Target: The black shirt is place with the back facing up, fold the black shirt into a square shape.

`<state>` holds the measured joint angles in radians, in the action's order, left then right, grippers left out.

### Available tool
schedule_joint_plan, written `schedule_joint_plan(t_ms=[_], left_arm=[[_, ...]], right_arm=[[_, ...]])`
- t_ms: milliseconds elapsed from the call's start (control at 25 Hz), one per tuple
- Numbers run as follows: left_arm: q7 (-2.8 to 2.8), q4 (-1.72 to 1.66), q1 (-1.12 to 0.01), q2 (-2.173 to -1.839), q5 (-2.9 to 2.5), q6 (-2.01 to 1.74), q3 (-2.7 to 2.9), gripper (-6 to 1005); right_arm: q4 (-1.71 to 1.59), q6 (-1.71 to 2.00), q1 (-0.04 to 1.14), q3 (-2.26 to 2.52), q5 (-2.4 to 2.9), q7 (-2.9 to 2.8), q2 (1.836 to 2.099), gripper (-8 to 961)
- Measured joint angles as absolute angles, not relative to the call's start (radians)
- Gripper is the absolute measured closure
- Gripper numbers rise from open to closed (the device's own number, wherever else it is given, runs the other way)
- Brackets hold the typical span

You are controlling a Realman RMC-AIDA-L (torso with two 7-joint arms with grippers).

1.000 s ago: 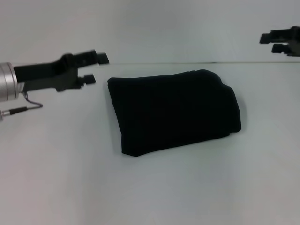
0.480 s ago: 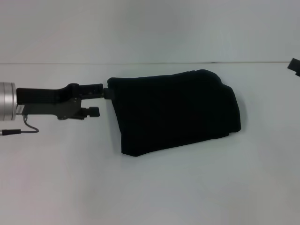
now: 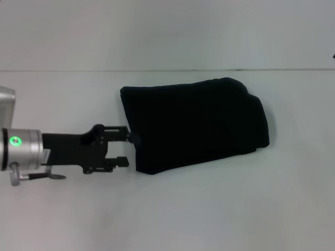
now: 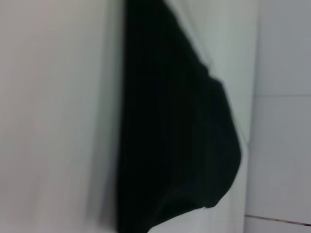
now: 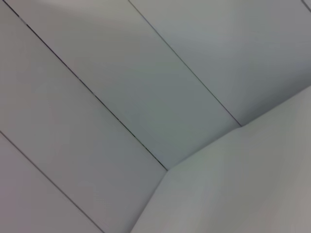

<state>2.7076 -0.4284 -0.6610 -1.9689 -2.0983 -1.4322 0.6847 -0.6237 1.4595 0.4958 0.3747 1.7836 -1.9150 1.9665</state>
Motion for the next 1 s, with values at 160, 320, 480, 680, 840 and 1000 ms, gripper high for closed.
schedule_joint_plan(t_ms=[160, 320, 480, 680, 840, 1000], left_arm=[[2.710, -0.406, -0.663, -2.000, -2.120, -1.336, 0.687, 193], [2.708, -0.398, -0.654, -2.020, -2.121, -1.260, 0.689, 305], [2.695, -0.392, -0.645, -2.034, -2.122, -1.201, 0.693, 339], [2.676, -0.385, -0.651, -2.052, -2.122, -1.176, 0.696, 351], [2.671, -0.385, -0.662, -2.068, -2.120, -1.157, 0.697, 388], [2.668, -0.384, -0.677, -2.070, -2.122, -1.153, 0.719, 424]], right_arm=[[-0.623, 1.461, 0.510, 0.357, 1.783, -1.914, 1.967, 135], [-0.623, 1.462, 0.514, 0.352, 1.783, -1.914, 1.967, 135], [-0.623, 1.463, 0.512, 0.350, 1.782, -1.914, 1.967, 135], [-0.621, 1.463, 0.510, 0.341, 1.782, -1.914, 1.967, 135], [-0.621, 1.466, 0.508, 0.339, 1.782, -1.913, 1.968, 135], [-0.621, 1.469, 0.505, 0.338, 1.782, -1.913, 1.968, 135]])
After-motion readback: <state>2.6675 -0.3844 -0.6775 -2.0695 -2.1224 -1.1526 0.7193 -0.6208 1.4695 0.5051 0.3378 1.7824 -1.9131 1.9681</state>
